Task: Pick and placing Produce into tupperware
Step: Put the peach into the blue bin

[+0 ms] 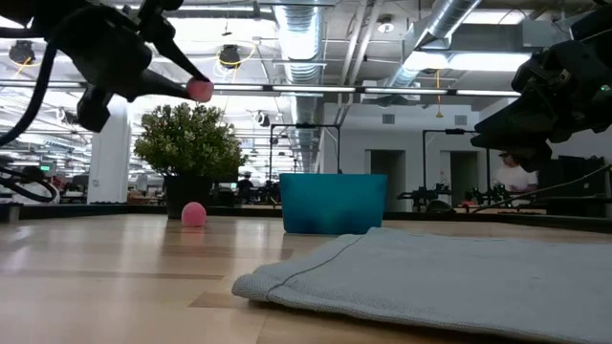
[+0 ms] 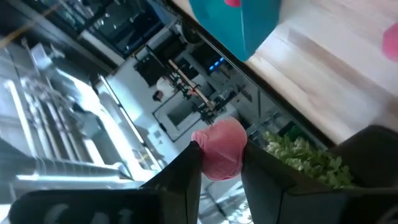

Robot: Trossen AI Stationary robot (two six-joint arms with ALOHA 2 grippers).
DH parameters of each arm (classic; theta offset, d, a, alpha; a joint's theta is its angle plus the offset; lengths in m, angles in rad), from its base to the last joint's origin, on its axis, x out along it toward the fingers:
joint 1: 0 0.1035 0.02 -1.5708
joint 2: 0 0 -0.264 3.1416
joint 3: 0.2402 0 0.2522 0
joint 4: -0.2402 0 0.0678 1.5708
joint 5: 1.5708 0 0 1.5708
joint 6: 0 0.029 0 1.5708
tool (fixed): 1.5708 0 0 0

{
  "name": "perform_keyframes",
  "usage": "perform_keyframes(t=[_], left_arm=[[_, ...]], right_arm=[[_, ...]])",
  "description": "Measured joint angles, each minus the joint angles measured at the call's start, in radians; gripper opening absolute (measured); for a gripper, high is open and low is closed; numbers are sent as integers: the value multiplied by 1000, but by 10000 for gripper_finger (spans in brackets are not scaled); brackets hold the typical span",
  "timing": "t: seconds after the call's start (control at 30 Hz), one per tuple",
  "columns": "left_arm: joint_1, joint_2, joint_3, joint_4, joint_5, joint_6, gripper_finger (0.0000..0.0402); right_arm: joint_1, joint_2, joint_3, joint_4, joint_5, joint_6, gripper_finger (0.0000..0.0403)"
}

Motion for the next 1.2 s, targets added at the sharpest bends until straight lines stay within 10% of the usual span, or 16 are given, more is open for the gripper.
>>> perform_keyframes(t=[0.2, 0.77, 1.2], left_arm=[[10, 0, 0, 0, -8, -270, 84], [11, 1, 0, 364, -24, -1735, 84], [0, 1, 0, 753, 325, -2600, 84]], right_arm=[[0, 0, 0, 0, 0, 0, 159], [0, 0, 0, 0, 0, 0, 159], [0, 0, 0, 0, 0, 0, 159]])
